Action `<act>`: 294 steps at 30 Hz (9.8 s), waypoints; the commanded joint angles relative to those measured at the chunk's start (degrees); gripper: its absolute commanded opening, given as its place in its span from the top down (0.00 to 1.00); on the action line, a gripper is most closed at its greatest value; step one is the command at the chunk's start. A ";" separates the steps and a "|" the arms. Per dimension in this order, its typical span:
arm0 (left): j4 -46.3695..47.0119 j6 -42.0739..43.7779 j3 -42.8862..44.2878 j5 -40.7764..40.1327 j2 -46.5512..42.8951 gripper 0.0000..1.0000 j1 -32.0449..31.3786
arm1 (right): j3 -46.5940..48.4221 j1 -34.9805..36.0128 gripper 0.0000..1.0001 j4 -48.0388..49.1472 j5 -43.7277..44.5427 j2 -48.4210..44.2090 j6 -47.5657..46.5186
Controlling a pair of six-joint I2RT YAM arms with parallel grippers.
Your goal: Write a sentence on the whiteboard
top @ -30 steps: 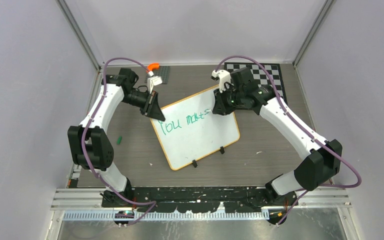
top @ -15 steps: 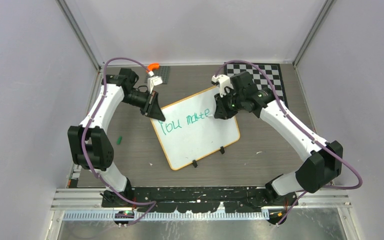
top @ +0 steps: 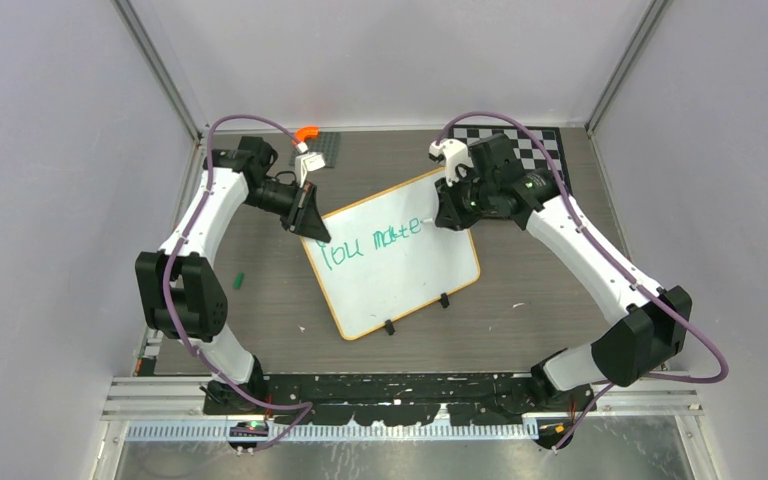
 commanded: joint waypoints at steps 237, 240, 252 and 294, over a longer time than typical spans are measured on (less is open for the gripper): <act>3.12 -3.89 -1.51 -5.69 -0.32 1.00 -0.23 | -14.49 29.71 1.00 17.42 17.55 -0.25 1.30; 3.07 -3.93 -1.50 -5.68 -0.37 1.00 -0.24 | -13.65 29.69 1.00 15.75 17.54 -1.31 0.17; 2.68 -3.89 -1.41 -5.20 -0.57 1.00 -0.35 | -10.31 29.60 1.00 13.88 18.46 -2.56 -0.38; 2.57 -3.80 -1.12 -5.53 -0.36 1.00 -0.57 | -8.04 27.47 1.00 13.61 18.21 0.72 -1.53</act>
